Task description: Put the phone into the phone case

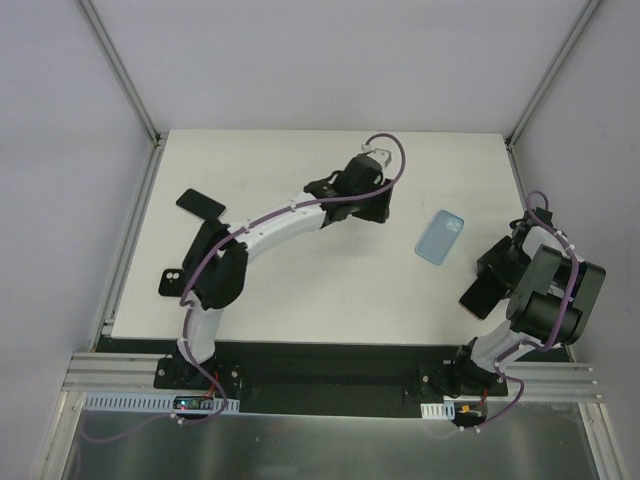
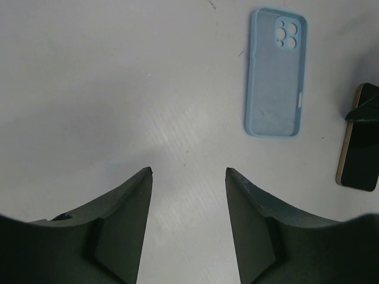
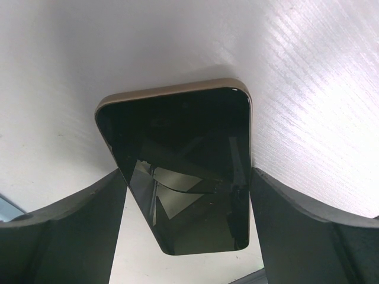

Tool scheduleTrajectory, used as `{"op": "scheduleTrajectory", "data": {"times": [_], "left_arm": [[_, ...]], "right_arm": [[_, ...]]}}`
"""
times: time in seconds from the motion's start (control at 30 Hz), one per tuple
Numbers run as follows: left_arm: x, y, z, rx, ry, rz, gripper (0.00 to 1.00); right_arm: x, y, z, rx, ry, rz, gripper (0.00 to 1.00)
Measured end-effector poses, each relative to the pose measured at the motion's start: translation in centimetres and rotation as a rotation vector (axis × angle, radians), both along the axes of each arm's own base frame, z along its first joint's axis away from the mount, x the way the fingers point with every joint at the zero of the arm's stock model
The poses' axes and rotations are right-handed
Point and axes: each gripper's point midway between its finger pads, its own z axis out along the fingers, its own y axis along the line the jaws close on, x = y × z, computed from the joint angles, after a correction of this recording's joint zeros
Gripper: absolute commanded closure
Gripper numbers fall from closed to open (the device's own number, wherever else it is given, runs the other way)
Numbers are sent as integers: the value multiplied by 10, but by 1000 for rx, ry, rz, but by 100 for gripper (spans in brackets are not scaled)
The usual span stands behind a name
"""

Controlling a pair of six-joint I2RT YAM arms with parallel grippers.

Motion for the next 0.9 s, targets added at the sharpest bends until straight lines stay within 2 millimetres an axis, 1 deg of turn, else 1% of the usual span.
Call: {"op": "scheduleTrajectory", "data": {"times": [0.07,0.2,0.3,0.4,0.5,0.57,0.73,0.9], "left_arm": [[4,-24,-20,13,16,-27,50],[2,-59,-54,45,30,-84,50],[-5,-83,-70,74,12,-144,50],[-14,-102,-77,100,-29,-190,51],[-20,-113,-83,121,-57,-218,51],[-23,-117,-88,134,-66,-233,51],[-16,-121,-103,161,-83,-248,51],[-13,-120,-129,204,-74,-251,51]], "right_arm": [[0,0,0,1,0,1,27],[0,1,0,5,-2,5,27],[1,1,0,7,-3,8,28],[1,1,0,8,-4,9,28],[1,2,0,10,-4,11,28],[1,2,0,10,-4,12,28],[1,2,0,12,-4,13,29],[1,2,0,13,-5,14,29]]}}
